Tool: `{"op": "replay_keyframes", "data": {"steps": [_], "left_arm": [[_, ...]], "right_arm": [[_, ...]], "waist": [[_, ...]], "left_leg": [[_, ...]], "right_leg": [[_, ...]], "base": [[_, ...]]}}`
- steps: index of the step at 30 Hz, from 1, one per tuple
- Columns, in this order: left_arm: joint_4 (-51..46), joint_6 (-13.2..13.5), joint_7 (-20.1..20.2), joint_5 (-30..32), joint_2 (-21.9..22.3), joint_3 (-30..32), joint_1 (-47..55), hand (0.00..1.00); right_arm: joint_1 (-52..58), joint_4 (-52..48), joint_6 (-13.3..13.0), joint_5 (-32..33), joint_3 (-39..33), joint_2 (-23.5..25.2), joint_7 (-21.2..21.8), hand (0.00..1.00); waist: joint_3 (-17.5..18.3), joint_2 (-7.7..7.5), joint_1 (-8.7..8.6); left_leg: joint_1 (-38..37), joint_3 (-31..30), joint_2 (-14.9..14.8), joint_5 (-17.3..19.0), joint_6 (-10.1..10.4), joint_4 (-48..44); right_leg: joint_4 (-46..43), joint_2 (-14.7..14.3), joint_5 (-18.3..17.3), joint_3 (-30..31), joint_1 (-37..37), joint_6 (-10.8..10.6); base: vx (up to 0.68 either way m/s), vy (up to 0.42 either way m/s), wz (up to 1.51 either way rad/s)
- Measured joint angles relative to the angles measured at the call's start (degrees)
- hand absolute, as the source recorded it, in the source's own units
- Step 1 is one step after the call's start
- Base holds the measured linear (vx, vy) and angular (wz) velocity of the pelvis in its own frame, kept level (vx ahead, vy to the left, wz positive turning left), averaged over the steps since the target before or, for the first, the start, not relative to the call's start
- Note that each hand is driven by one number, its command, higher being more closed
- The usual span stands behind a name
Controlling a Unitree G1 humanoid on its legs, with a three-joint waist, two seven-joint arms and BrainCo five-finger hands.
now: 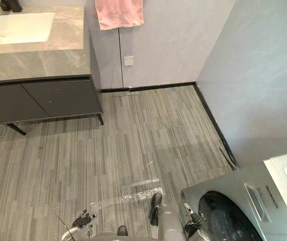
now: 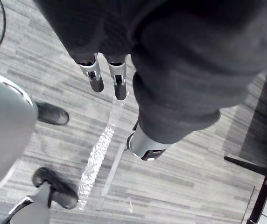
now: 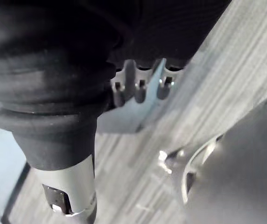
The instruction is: Organize washtable
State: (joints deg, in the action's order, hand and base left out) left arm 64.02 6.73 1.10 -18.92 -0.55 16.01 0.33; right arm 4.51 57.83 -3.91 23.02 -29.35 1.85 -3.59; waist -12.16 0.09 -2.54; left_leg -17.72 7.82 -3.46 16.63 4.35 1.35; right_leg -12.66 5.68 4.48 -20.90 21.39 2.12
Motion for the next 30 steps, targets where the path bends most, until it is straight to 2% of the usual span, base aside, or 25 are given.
{"op": "replay_keyframes", "data": {"steps": [1,2,3,4,5,6,8,9,11,12,14,16,17,18,19,20,21,22,23,24,25,26,27,28,30], "left_arm": [[0.01,0.0,0.04,0.02,0.54,0.85,0.17,0.0],[-0.15,0.0,0.08,0.01,1.36,2.51,0.23,0.0],[-0.28,-0.09,0.02,-0.05,2.12,5.06,0.46,0.0],[-0.58,-0.21,0.05,-0.2,2.58,6.18,0.63,0.0],[-1.22,-0.26,0.0,-0.68,2.7,7.46,0.78,0.0],[-1.71,-0.27,0.08,-0.73,2.73,7.92,0.88,0.0],[-2.41,-0.26,0.08,-0.77,2.68,8.7,0.83,0.0],[-3.34,-0.22,0.08,-1.44,2.7,9.26,0.83,0.0],[-4.93,0.08,0.08,-3.2,2.64,9.4,0.85,0.0],[-5.41,0.18,0.09,-3.95,2.65,9.34,0.9,0.0],[-5.62,0.26,0.01,-5.6,2.17,8.87,1.56,0.0],[-5.71,0.45,-0.01,-7.14,2.02,8.64,2.81,0.0],[-5.69,0.6,-0.02,-7.83,2.16,8.51,3.66,0.0],[-5.53,0.66,0.01,-8.32,2.5,8.13,4.77,0.0],[-5.41,0.66,0.04,-8.97,2.78,8.17,5.26,0.0],[-4.68,0.65,0.02,-9.61,2.71,8.3,5.83,0.0],[-3.69,0.67,0.0,-9.76,1.75,9.19,6.65,0.0],[-3.26,0.67,-0.05,-9.77,1.64,9.53,7.31,0.0],[-2.05,0.64,0.01,-9.66,0.92,9.47,7.87,0.0],[-0.88,0.54,0.0,-9.6,-0.15,9.68,7.85,0.0],[0.32,0.11,0.0,-9.49,-0.77,9.51,7.7,0.0],[0.53,-0.05,0.01,-9.47,-0.95,9.23,7.54,0.0],[0.56,-0.05,0.01,-9.47,-0.89,8.72,7.25,0.0],[0.55,0.04,0.02,-9.16,-0.81,8.22,7.36,0.0],[-0.25,0.08,-0.01,-8.38,-1.03,6.9,7.25,0.0]], "right_arm": [[0.24,-1.0,-0.09,-0.06,-0.89,0.22,0.04,0.0],[-0.16,-1.31,-0.09,-0.16,-1.51,0.21,0.08,0.0],[-0.57,-2.11,-0.01,-0.32,-1.49,0.33,0.11,0.0],[-0.54,-2.78,-0.05,-0.65,-1.54,0.54,0.16,0.0],[-0.65,-3.73,-0.03,-0.9,-1.13,0.73,0.11,0.0],[-0.77,-4.45,-0.06,-1.02,0.0,0.84,0.1,0.0],[-0.96,-5.35,-0.21,-1.03,1.65,0.9,0.2,0.0],[-1.48,-5.29,-0.22,-1.02,3.1,1.06,0.22,0.0],[-1.97,-5.3,-0.16,-1.01,4.03,1.68,0.13,0.0],[-2.04,-5.27,-0.14,-1.0,4.97,1.71,0.04,0.0],[-3.38,-4.79,-0.08,-0.97,5.64,1.4,0.09,0.0],[-3.74,-4.65,-0.04,-0.86,5.66,1.61,0.04,0.0],[-3.83,-4.69,-0.11,-0.86,5.68,1.34,0.04,0.0],[-3.84,-4.43,-0.2,-0.86,5.82,0.16,0.03,0.0],[-3.96,-3.89,-0.26,-0.88,6.09,-0.27,0.0,0.0],[-4.18,-2.13,-0.26,-1.01,6.36,-1.66,-0.01,0.0],[-3.83,-0.21,-0.19,-1.1,6.34,-1.68,0.0,0.0],[-3.44,0.39,-0.18,-1.25,6.35,-1.65,-0.01,0.0],[-3.39,0.57,-0.2,-1.56,6.26,-1.61,0.04,0.0],[-3.61,1.87,-0.39,-1.73,5.63,-1.27,0.12,0.0],[-3.28,3.01,-0.26,-1.79,4.88,-0.59,0.24,0.0],[-2.91,3.35,-0.23,-1.73,4.77,-0.47,0.22,0.0],[-2.74,3.85,-0.1,-1.62,4.98,-0.46,0.27,0.0],[-2.77,3.32,-0.19,-1.63,5.72,-0.72,0.5,0.0],[-2.93,1.5,-0.3,-1.69,7.57,-1.08,1.13,0.0]], "waist": [[0.66,1.58,-0.2],[0.73,2.5,0.15],[0.82,2.98,0.23],[0.81,3.2,0.24],[0.82,3.52,0.28],[0.8,3.49,0.65],[0.72,3.22,1.19],[0.58,2.56,1.82],[0.16,1.46,3.09],[0.28,1.32,3.7],[0.21,1.16,4.62],[0.07,0.38,5.32],[0.16,0.31,5.24],[0.68,1.14,5.39],[1.07,1.75,5.54],[1.69,2.36,6.37],[3.47,0.64,6.91],[4.34,-0.26,6.58],[5.17,-1.07,6.54],[5.01,-2.3,6.51],[4.86,-3.43,6.31],[4.8,-3.39,6.01],[4.35,-2.68,5.39],[3.86,-1.6,4.74],[3.57,-0.35,4.3]], "left_leg": [[0.08,-0.14,-2.76,0.65,0.98,-2.58],[1.79,0.44,-4.55,0.37,1.48,-7.11],[5.42,0.65,-6.54,-0.49,2.49,-16.3],[7.51,0.61,-7.56,-1.53,2.31,-22.1],[11.86,0.22,-9.64,-6.42,0.29,-35.0],[15.59,-0.49,-11.74,-10.15,0.38,-46.62],[19.4,0.8,-13.73,-10.42,0.89,-57.66],[22.09,2.97,-15.05,-10.11,0.53,-62.72],[27.09,5.66,-16.4,-9.12,-0.58,-65.74],[30.2,6.19,-16.41,-8.64,-1.28,-65.04],[35.79,6.87,-14.89,-7.43,-1.54,-56.7],[37.32,7.29,-11.42,-7.59,-1.2,-41.73],[37.43,7.2,-8.95,-8.63,-0.23,-29.06],[37.66,6.25,-7.5,-10.01,1.89,-18.1],[38.42,5.98,-7.48,-10.35,2.45,-14.87],[39.72,5.43,-7.3,-12.36,1.49,-12.7],[39.82,5.09,-5.12,-17.84,-0.36,-14.54],[39.71,4.78,-3.87,-19.42,-1.94,-14.36],[38.71,4.74,-2.29,-20.95,-4.14,-13.9],[36.46,5.58,-0.9,-20.24,-5.33,-13.66],[32.44,6.53,0.99,-18.73,-6.79,-13.02],[30.53,6.66,1.6,-17.84,-7.26,-12.87],[26.21,6.48,2.21,-15.93,-7.86,-12.34],[21.47,6.5,2.67,-15.02,-7.94,-10.54],[14.38,6.63,2.77,-14.25,-7.72,-5.48]], "right_leg": [[-3.21,-1.19,0.57,-1.39,0.2,1.18],[-3.95,-2.67,-1.42,-1.93,-0.13,2.92],[-4.42,-3.97,-3.34,-2.52,-1.29,3.82],[-4.74,-4.76,-4.49,-2.5,-2.18,4.43],[-4.33,-6.43,-6.74,-2.2,-5.16,5.05],[-2.99,-8.0,-8.33,-0.94,-8.87,5.58],[-0.35,-9.53,-9.2,1.19,-14.12,5.72],[2.01,-9.96,-9.89,3.24,-18.25,5.81],[5.39,-10.02,-10.68,5.77,-23.45,5.2],[6.99,-10.01,-10.94,7.1,-25.52,4.94],[9.19,-9.09,-11.83,9.22,-29.86,3.76],[11.16,-7.27,-13.01,10.49,-33.92,1.78],[12.76,-6.21,-13.86,11.11,-36.2,0.36],[13.99,-5.88,-15.06,11.78,-38.09,-1.09],[14.26,-5.96,-15.83,12.27,-38.73,-1.94],[14.22,-5.62,-17.67,13.34,-40.08,-3.51],[13.12,-2.86,-19.29,14.83,-40.43,-5.16],[11.04,-1.86,-19.58,15.08,-39.77,-5.64],[3.3,0.39,-19.53,16.67,-36.55,-5.67],[-5.16,2.04,-18.91,18.17,-33.52,-6.7],[-18.06,3.97,-15.12,19.79,-29.2,-9.33],[-24.6,4.67,-12.14,20.47,-27.08,-10.14],[-35.76,5.74,-9.51,20.35,-23.63,-11.05],[-42.45,7.86,-10.12,16.92,-20.93,-9.94],[-43.72,9.54,-13.14,11.21,-16.87,-7.16]], "base": [[0.73,-0.318,0.45],[0.86,-0.428,0.14],[0.69,-0.376,-0.13],[0.67,-0.361,-0.17],[0.8,-0.344,-0.31],[0.79,-0.32,-0.41],[0.52,-0.204,-0.5],[0.5,-0.184,-0.62],[0.46,-0.142,-0.52],[0.49,-0.044,-0.55],[0.45,0.024,-0.6],[0.43,0.113,-0.44],[0.44,0.183,-0.31],[0.45,0.215,-0.3],[0.48,0.29,-0.37],[0.54,0.347,-0.51],[0.56,0.352,-0.47],[0.6,0.345,-0.38],[0.63,0.346,-0.26],[0.75,0.421,-0.23],[0.6,0.347,-0.09],[0.58,0.313,0.13],[0.54,0.281,0.16],[0.6,0.313,0.09],[0.45,0.22,-0.01]]}}
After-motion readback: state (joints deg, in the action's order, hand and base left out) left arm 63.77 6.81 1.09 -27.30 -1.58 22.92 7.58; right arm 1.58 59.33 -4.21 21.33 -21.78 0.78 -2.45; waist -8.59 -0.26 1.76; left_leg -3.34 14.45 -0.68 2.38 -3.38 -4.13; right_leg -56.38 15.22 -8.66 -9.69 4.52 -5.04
